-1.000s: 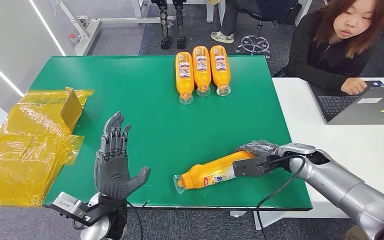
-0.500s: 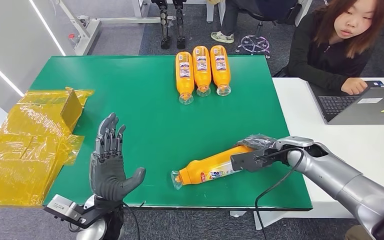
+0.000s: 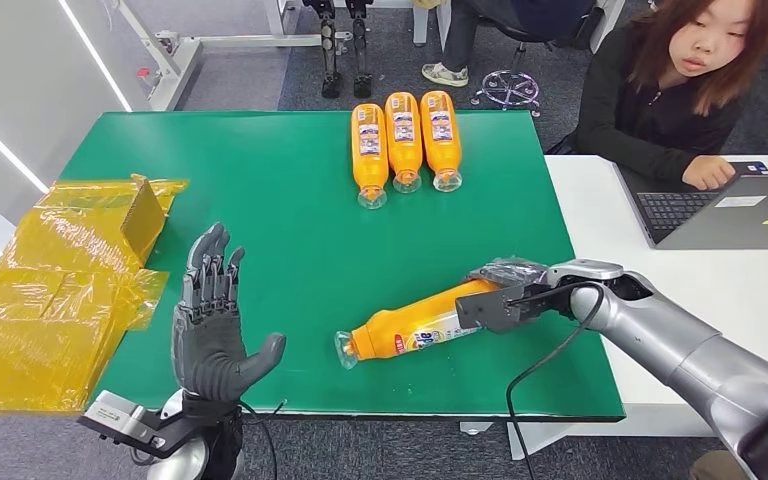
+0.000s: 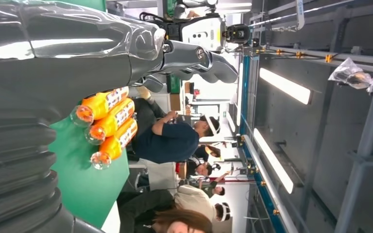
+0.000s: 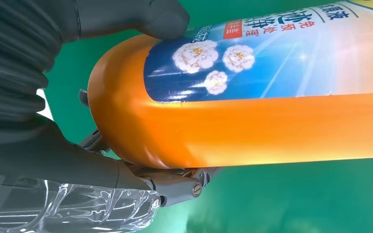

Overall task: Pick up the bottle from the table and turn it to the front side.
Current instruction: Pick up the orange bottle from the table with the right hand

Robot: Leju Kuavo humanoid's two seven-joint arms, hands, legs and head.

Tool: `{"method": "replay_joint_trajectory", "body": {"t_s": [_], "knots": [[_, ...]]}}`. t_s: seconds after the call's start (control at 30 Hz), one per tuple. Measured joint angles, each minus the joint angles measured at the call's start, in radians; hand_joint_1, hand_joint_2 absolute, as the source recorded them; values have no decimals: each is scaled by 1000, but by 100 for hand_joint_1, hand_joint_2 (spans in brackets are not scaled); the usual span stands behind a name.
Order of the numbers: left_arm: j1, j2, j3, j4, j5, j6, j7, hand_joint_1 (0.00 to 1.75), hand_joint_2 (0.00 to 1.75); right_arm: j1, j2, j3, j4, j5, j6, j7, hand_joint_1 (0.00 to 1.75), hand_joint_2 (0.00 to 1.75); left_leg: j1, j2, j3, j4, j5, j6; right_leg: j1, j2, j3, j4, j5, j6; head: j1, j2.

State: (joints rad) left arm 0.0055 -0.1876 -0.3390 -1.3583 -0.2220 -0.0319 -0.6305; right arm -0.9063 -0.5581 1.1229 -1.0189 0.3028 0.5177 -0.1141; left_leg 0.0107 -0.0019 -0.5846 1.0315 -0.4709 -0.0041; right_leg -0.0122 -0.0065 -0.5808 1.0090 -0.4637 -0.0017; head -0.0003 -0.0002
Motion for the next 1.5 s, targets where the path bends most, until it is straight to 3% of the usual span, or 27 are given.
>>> {"method": "replay_joint_trajectory", "body": {"t_s": [0.23,0.47,0.63,0.87,1.07,1.2,1.5], "knots": [[19,1,14,-13,-9,5,1,0,175,10,6,-1,4,-30,-130,-26,175,175,0,0,0,0,0,0,0,0,0,0,0,0,0,0],[33,1,21,-21,-34,22,1,0,175,89,7,-65,-10,-6,-288,-56,175,175,0,-1,0,0,0,0,0,-1,0,0,0,0,0,0],[37,2,22,-21,-47,30,1,0,175,232,-23,-179,-92,60,-354,-67,175,175,0,-2,0,0,0,0,0,-2,0,-1,-1,0,0,0],[37,-1,21,-21,-58,43,2,0,175,519,-23,-395,-254,240,-453,-54,175,175,0,-4,-1,0,-1,1,0,-3,0,-1,-2,2,0,0],[25,-2,19,-16,-63,44,10,0,175,766,70,-574,-402,416,-574,-70,175,175,0,-4,-1,-1,-1,0,0,-3,-1,-1,-3,2,0,0],[14,-1,18,-4,-57,51,11,0,175,895,133,-658,-472,428,-648,-106,175,175,0,-4,-2,-1,-1,0,0,-3,-1,-1,-3,2,0,0],[4,2,18,8,-48,53,13,0,175,1025,249,-809,-556,397,-695,-151,175,175,0,-2,-1,0,-1,1,0,-2,-1,-1,-3,2,0,0]]}}
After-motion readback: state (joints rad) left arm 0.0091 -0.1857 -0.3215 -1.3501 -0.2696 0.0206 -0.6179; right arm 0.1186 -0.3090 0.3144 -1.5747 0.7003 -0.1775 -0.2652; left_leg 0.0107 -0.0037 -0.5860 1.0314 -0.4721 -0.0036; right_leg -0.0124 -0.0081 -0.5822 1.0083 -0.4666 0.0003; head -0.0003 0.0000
